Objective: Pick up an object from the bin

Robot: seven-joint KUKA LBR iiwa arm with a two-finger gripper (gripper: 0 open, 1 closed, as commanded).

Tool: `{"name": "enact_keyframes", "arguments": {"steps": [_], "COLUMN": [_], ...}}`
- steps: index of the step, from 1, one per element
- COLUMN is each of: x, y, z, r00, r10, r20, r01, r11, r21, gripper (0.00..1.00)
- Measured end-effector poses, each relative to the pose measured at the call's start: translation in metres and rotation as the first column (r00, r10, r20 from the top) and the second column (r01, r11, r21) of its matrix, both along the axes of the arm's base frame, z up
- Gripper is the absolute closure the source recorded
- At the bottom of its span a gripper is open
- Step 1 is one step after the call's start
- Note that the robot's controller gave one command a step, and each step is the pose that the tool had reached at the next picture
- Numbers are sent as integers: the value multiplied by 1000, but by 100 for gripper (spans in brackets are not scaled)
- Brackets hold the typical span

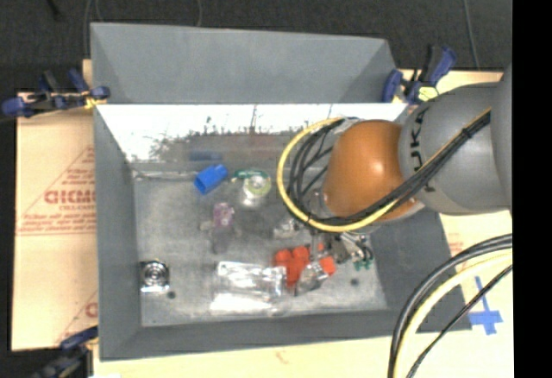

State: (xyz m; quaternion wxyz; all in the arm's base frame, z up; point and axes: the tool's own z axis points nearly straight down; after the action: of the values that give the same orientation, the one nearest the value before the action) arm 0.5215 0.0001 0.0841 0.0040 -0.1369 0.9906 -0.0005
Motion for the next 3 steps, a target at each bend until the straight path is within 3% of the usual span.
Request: {"name": "enact_keyframes", "arguments": {"steps": [2, 3], "x": [-9, -4], "y": [-22, -16], "z": [20, -8], "r00": [998, 959], "r10": [-58, -284], "r20": [-7, -5], "r01": [58, 284], "r11": [998, 959], "r21": [1, 2], "gripper": [0, 0]}}
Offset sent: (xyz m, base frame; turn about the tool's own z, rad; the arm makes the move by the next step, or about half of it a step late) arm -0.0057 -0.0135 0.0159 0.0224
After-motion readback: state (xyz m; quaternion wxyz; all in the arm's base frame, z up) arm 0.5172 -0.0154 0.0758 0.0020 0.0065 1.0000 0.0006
